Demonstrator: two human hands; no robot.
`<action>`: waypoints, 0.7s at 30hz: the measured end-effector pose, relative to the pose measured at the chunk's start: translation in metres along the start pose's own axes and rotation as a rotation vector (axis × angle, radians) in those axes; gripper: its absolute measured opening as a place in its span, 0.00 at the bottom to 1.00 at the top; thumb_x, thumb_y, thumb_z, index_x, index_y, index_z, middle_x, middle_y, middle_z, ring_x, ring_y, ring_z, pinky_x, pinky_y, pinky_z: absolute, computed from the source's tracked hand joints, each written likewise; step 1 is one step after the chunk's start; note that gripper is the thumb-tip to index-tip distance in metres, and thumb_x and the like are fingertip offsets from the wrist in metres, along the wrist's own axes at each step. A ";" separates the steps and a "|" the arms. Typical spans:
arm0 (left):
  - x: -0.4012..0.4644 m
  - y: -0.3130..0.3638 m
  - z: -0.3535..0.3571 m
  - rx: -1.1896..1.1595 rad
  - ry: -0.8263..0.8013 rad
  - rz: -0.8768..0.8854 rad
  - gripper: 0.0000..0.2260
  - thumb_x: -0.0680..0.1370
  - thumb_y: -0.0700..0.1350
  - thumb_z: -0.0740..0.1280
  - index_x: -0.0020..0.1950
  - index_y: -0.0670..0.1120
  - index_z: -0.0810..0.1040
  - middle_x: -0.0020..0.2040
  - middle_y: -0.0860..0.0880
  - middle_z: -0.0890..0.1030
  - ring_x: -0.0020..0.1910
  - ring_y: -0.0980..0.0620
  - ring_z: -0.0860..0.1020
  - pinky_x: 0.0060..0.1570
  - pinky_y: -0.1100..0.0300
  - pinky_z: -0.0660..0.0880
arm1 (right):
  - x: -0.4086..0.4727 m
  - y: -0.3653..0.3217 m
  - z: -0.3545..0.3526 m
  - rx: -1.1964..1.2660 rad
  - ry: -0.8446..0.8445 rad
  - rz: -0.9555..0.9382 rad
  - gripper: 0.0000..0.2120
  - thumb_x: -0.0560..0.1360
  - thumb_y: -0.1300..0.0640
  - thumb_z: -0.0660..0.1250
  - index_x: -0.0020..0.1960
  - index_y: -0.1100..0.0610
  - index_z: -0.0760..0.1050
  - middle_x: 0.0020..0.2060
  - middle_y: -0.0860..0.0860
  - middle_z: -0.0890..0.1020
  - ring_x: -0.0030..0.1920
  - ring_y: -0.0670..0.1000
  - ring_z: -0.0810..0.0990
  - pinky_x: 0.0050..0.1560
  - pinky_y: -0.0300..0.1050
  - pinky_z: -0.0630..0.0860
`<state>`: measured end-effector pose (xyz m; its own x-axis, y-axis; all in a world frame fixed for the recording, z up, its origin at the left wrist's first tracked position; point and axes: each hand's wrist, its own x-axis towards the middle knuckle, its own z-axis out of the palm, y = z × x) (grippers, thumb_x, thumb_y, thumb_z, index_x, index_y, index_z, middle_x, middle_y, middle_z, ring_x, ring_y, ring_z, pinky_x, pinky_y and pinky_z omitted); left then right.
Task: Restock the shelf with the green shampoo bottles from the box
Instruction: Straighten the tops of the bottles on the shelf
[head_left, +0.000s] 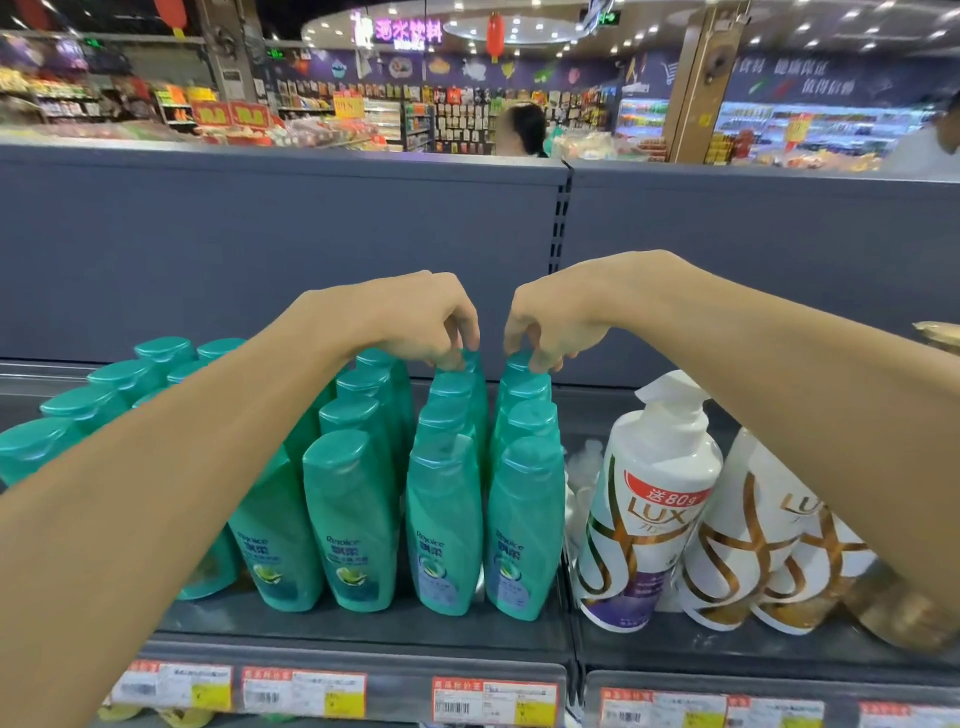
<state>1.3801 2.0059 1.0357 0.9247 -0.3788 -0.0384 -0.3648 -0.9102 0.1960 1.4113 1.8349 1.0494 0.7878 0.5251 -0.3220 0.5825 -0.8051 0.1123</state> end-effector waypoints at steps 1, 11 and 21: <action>-0.001 -0.001 0.000 -0.015 -0.012 0.005 0.10 0.71 0.46 0.73 0.52 0.53 0.82 0.45 0.55 0.85 0.42 0.55 0.83 0.44 0.59 0.77 | -0.001 0.000 0.000 -0.004 -0.002 0.004 0.18 0.77 0.56 0.67 0.66 0.52 0.73 0.35 0.45 0.80 0.35 0.44 0.81 0.33 0.38 0.74; 0.001 -0.003 0.003 -0.057 -0.030 0.034 0.09 0.74 0.44 0.72 0.52 0.54 0.80 0.51 0.53 0.84 0.47 0.52 0.84 0.53 0.54 0.79 | -0.003 0.000 0.002 0.110 -0.009 -0.012 0.18 0.77 0.58 0.65 0.67 0.51 0.72 0.35 0.42 0.79 0.28 0.38 0.80 0.33 0.35 0.76; -0.019 0.006 0.000 0.052 0.100 0.018 0.09 0.77 0.46 0.69 0.57 0.53 0.80 0.55 0.52 0.83 0.51 0.51 0.80 0.57 0.53 0.77 | -0.026 -0.010 -0.010 -0.050 0.042 0.005 0.23 0.78 0.56 0.65 0.71 0.47 0.67 0.57 0.47 0.76 0.51 0.53 0.80 0.57 0.47 0.76</action>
<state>1.3608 2.0079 1.0379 0.9232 -0.3791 0.0629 -0.3843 -0.9119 0.1444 1.3870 1.8325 1.0657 0.7977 0.5334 -0.2814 0.5872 -0.7933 0.1609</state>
